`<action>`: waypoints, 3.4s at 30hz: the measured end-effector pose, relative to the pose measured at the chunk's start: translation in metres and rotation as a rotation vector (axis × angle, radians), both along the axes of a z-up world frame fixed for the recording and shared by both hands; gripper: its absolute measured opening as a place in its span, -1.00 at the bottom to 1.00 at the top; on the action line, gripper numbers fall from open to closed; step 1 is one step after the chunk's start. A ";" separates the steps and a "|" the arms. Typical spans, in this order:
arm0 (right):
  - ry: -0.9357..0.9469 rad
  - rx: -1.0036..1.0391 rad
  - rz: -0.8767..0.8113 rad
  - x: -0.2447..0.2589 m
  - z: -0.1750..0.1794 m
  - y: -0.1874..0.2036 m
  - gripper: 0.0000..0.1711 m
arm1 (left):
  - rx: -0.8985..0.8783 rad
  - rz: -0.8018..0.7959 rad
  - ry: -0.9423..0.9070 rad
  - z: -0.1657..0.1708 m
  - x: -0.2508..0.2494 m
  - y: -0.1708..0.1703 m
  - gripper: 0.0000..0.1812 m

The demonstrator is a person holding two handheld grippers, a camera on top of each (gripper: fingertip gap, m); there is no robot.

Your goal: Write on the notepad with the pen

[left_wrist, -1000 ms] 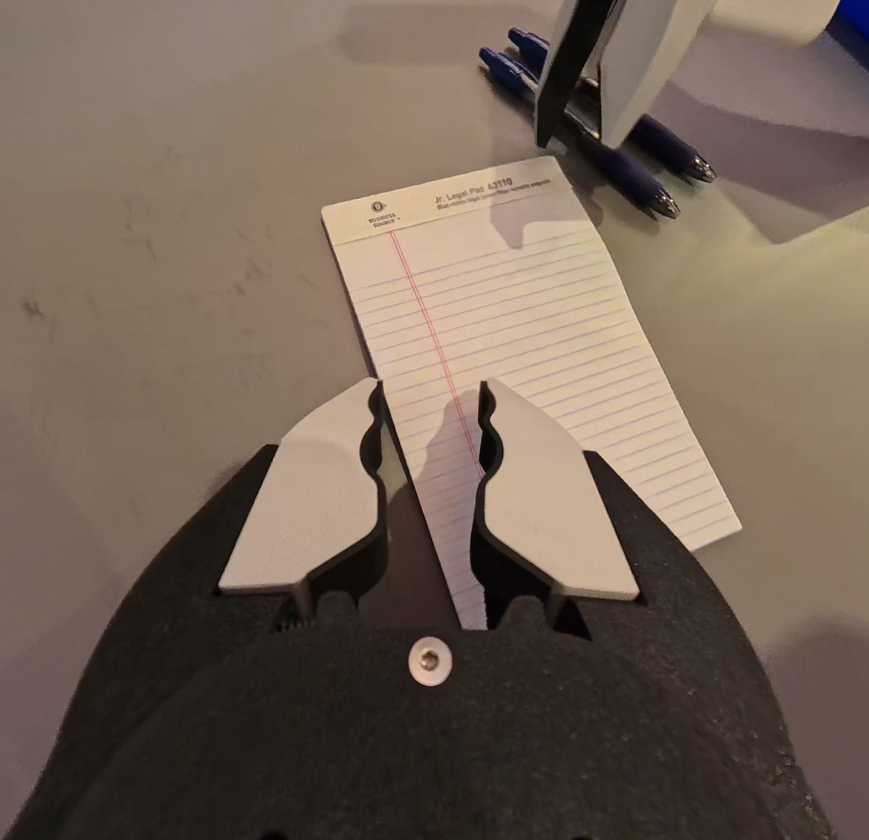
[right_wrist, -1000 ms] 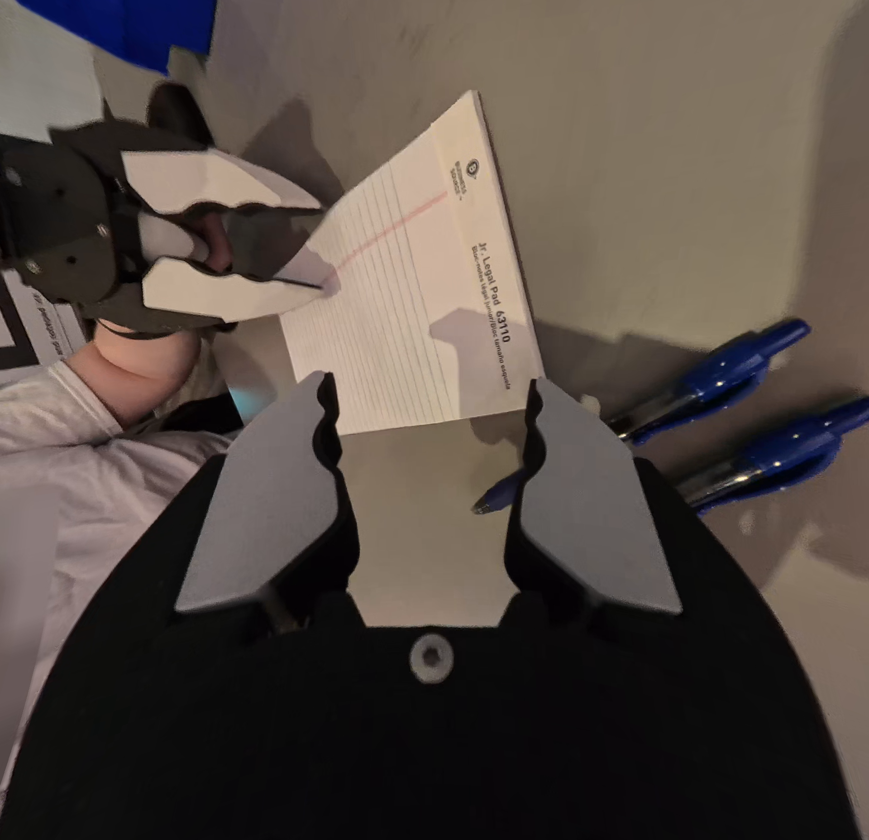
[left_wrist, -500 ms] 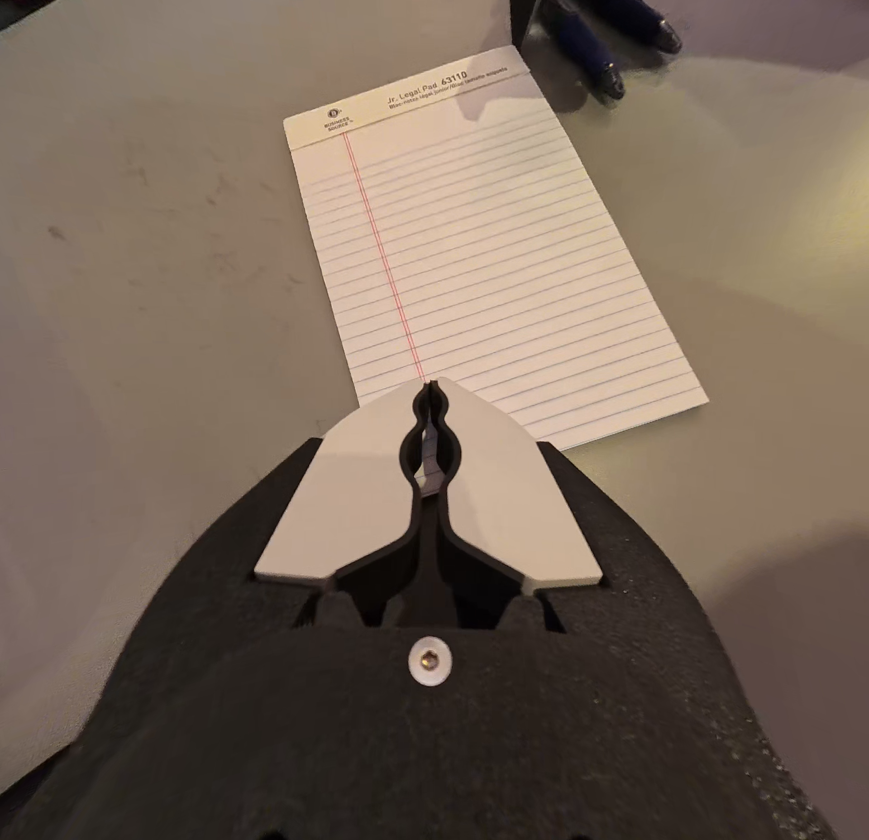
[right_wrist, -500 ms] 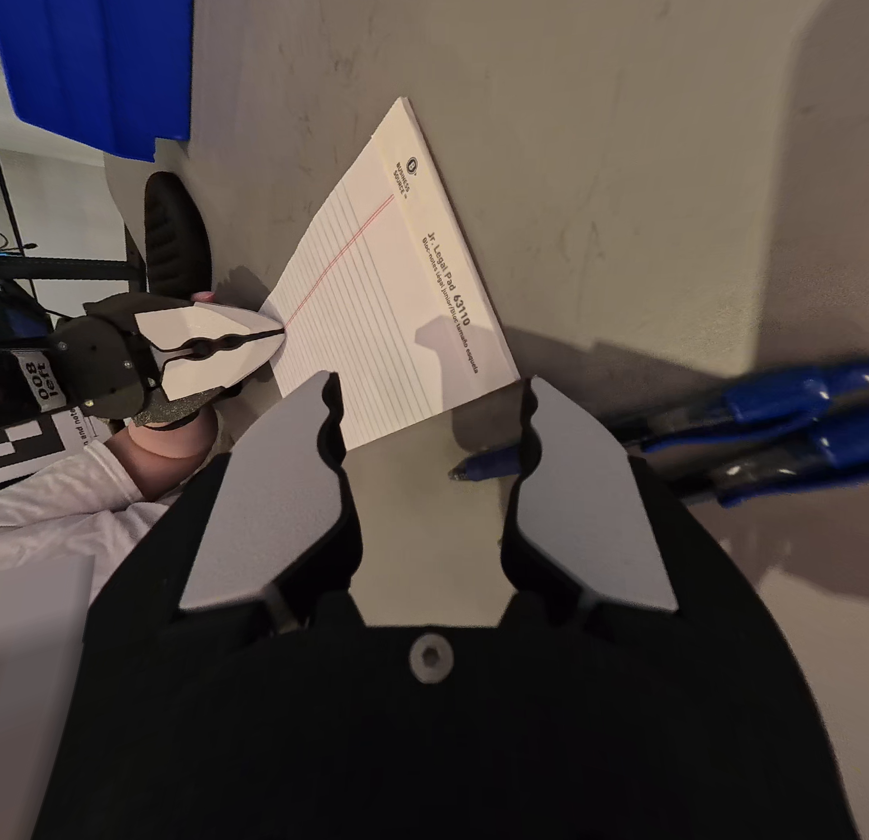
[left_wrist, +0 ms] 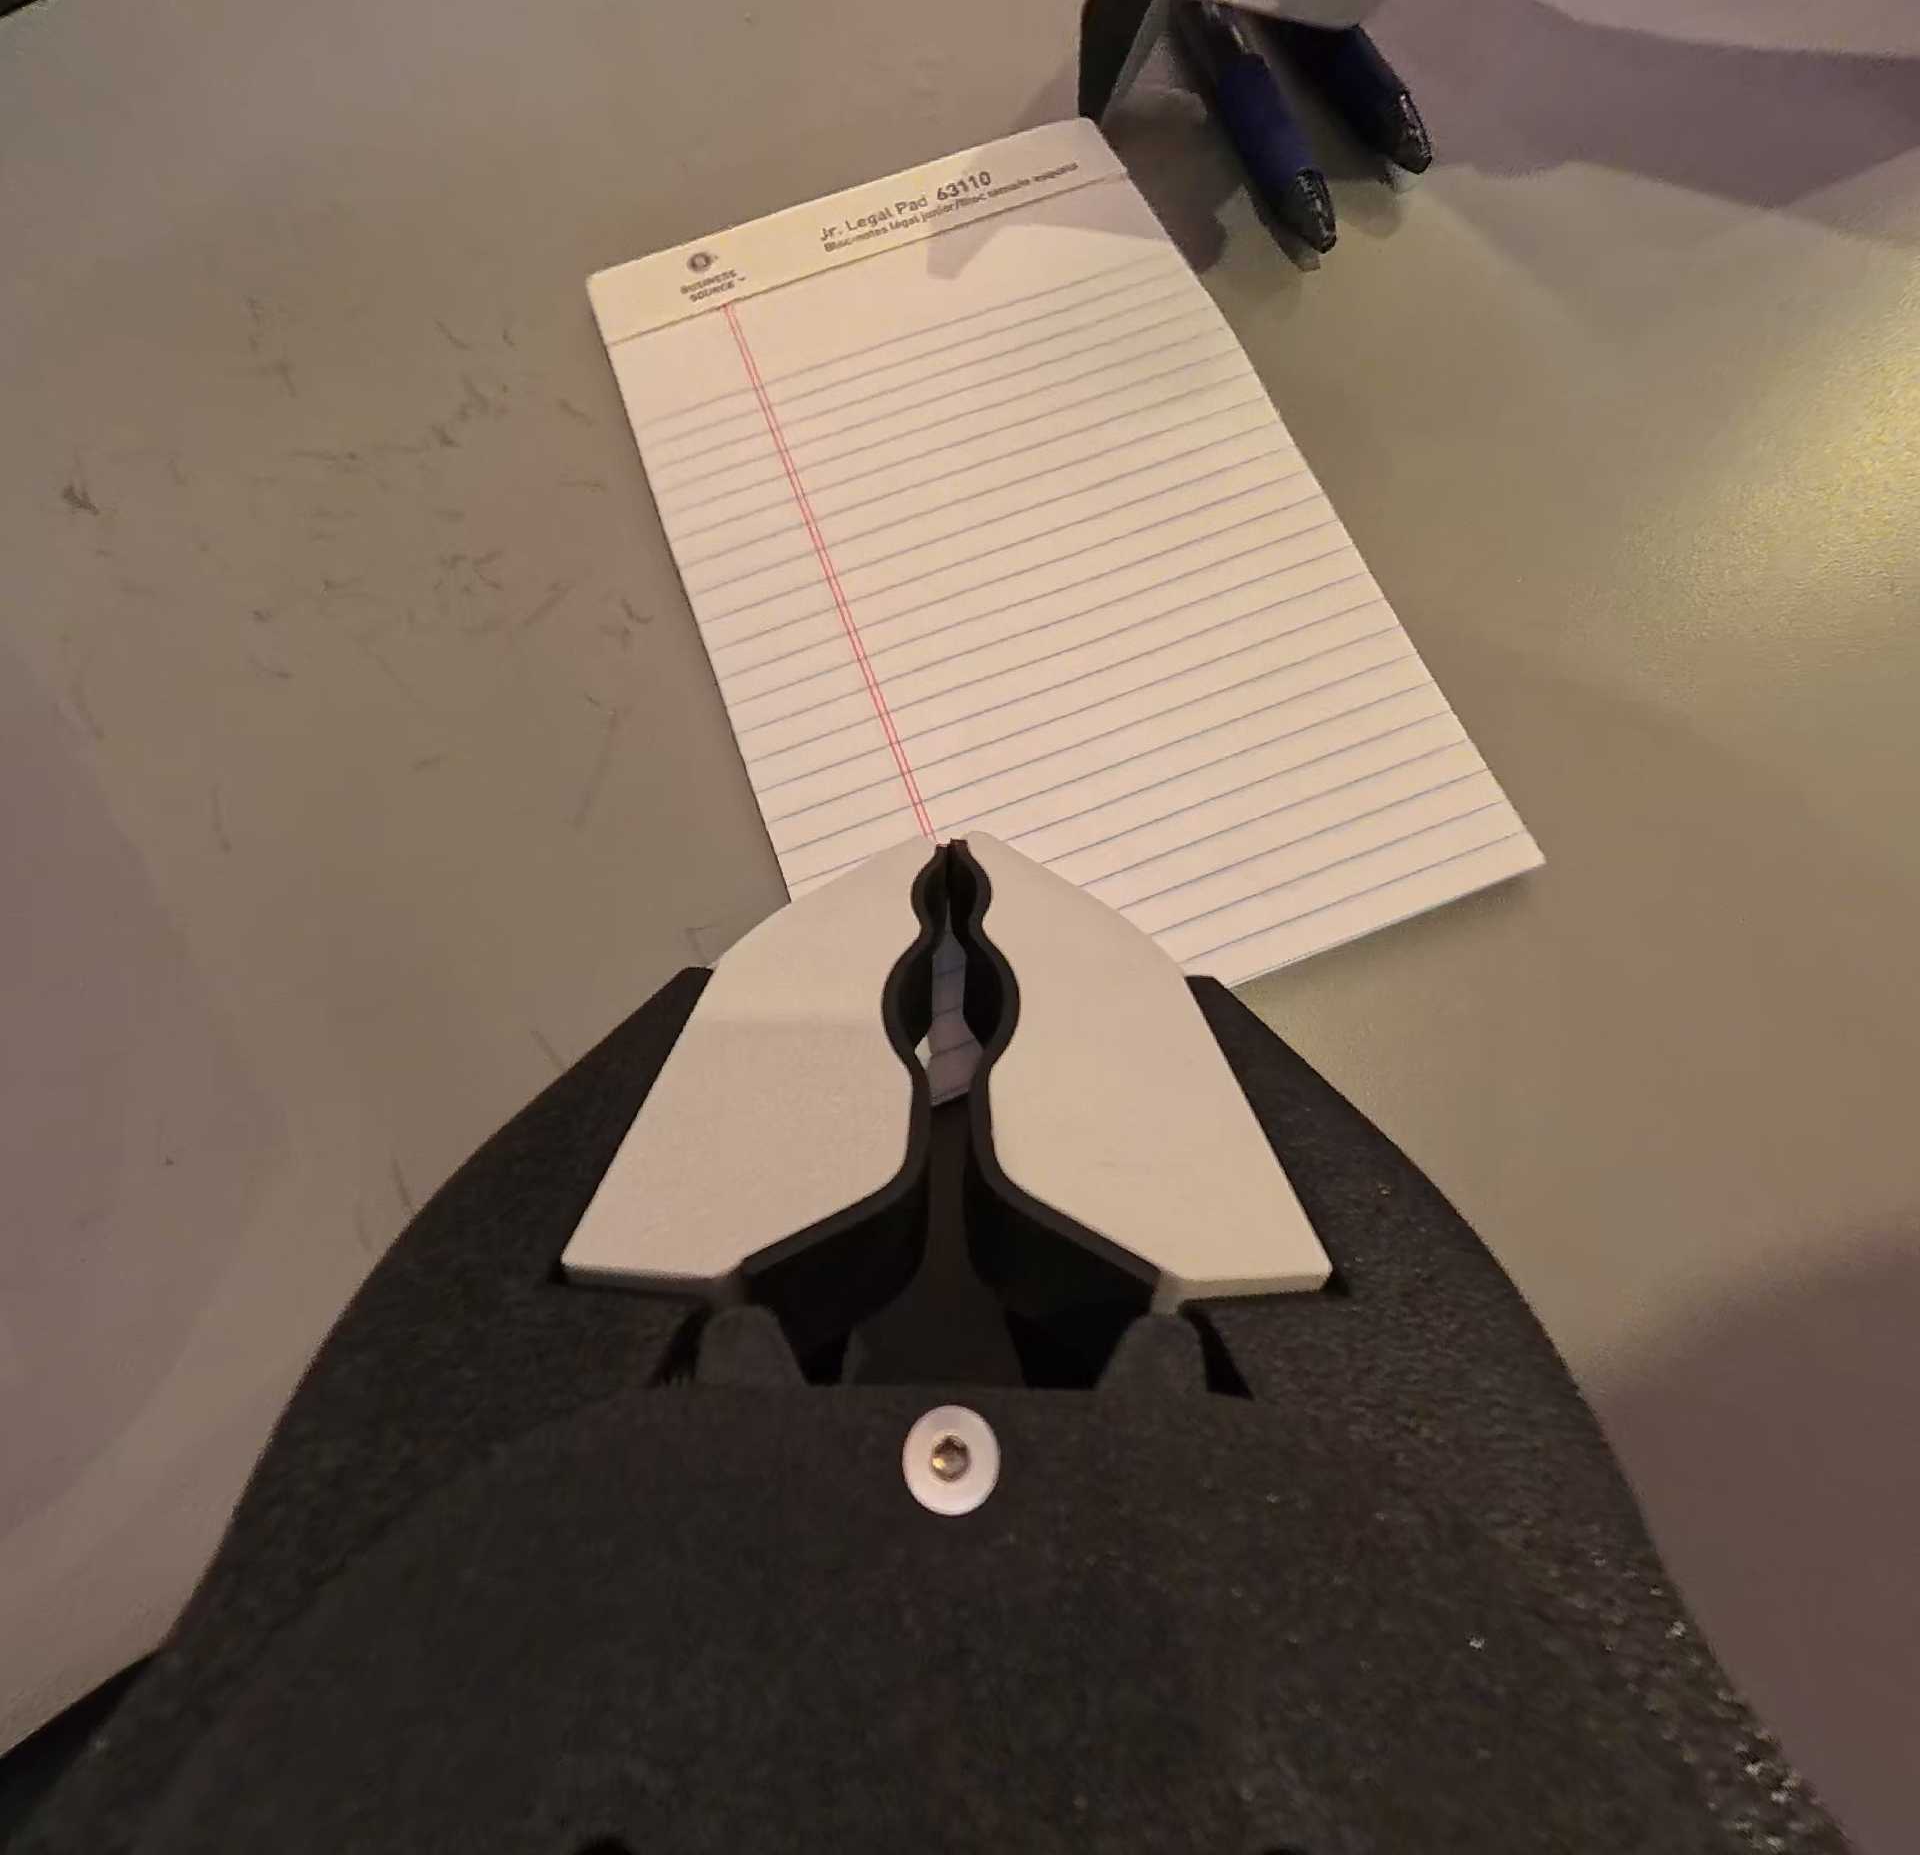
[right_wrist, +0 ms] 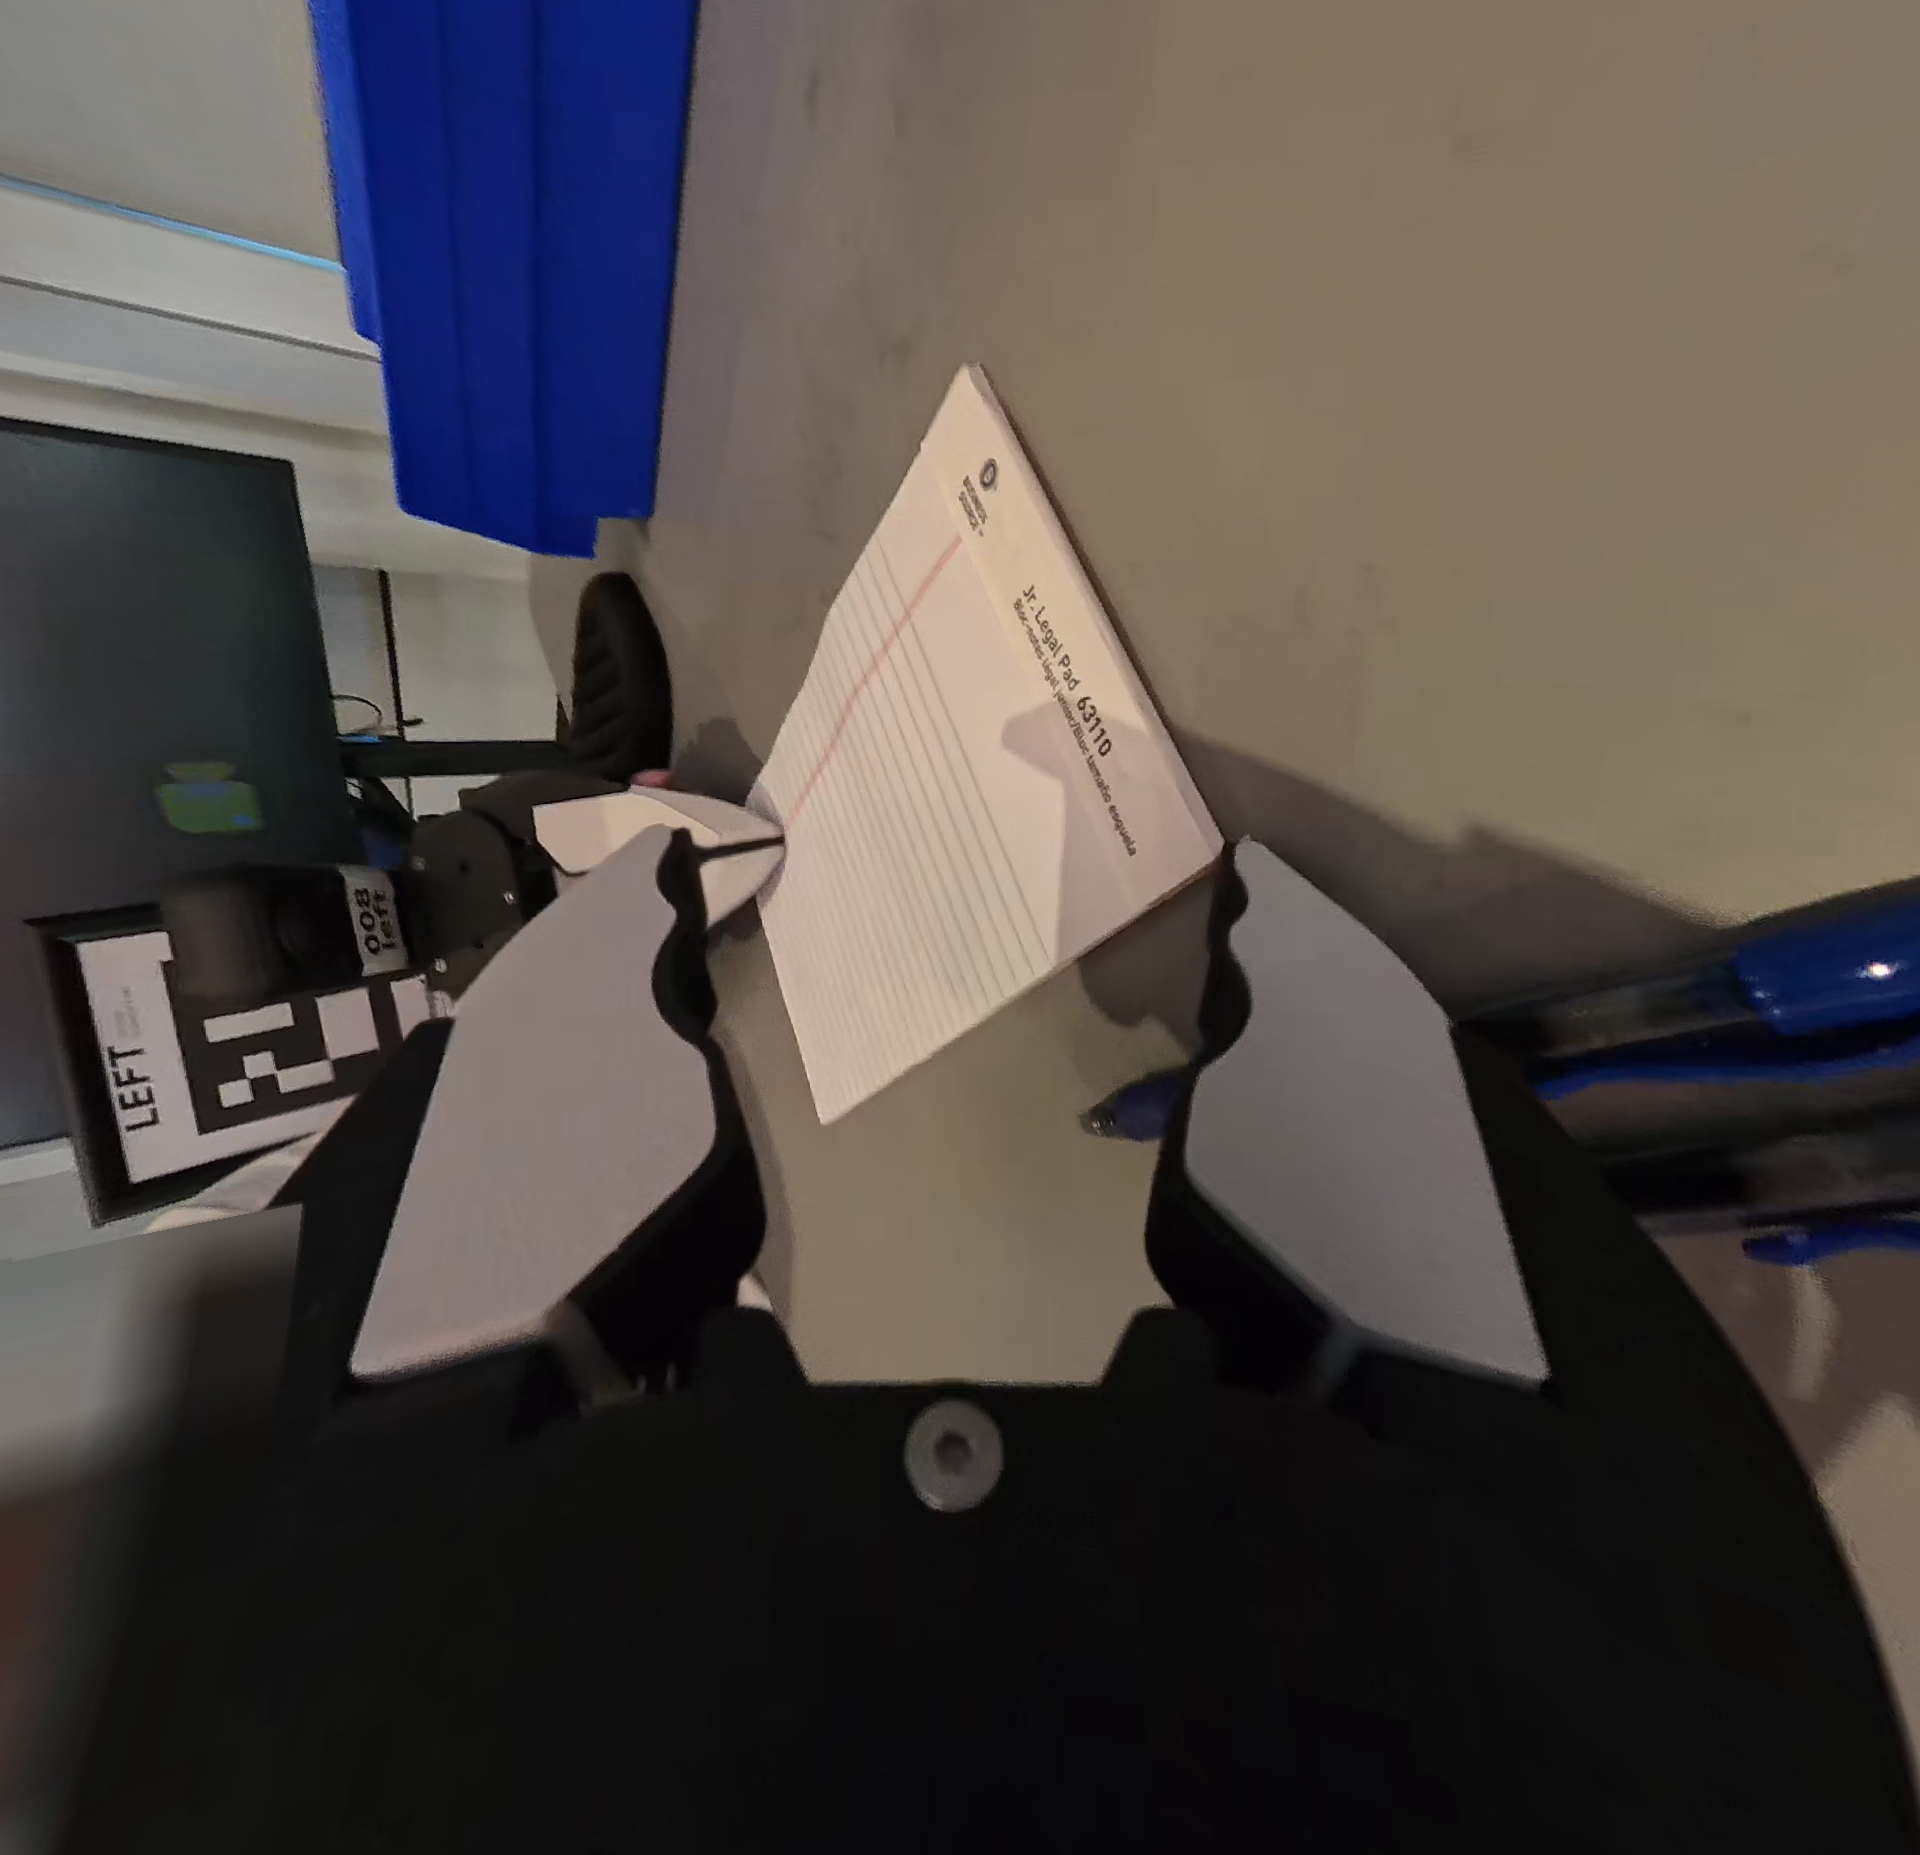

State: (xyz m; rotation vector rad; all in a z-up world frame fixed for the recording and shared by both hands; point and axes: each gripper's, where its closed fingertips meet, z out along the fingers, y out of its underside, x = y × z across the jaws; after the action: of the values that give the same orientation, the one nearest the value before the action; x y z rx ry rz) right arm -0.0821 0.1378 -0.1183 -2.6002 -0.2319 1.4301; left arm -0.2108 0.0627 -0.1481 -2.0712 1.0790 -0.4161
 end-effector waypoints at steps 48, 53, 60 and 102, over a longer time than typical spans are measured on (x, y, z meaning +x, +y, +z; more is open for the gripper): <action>0.330 -0.055 0.015 -0.098 0.011 -0.001 -0.95 | 0.019 0.006 -0.001 0.001 -0.001 0.001 -1.00; 0.279 0.009 0.038 -0.096 0.009 -0.002 -0.99 | 0.021 -0.004 -0.003 0.002 -0.001 -0.001 -1.00; 0.155 0.290 0.165 -0.083 0.021 -0.013 -0.99 | 0.123 0.137 -0.048 0.053 -0.041 0.035 -0.82; 0.119 0.510 0.570 -0.048 0.032 -0.102 -0.95 | -0.863 -1.084 0.051 0.035 0.073 0.026 -0.89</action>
State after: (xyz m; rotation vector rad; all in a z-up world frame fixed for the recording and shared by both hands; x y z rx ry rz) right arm -0.1300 0.0363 -0.0859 -2.0982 -1.2201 1.4183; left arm -0.1373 0.0889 -0.1126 -1.9305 2.2997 -1.5766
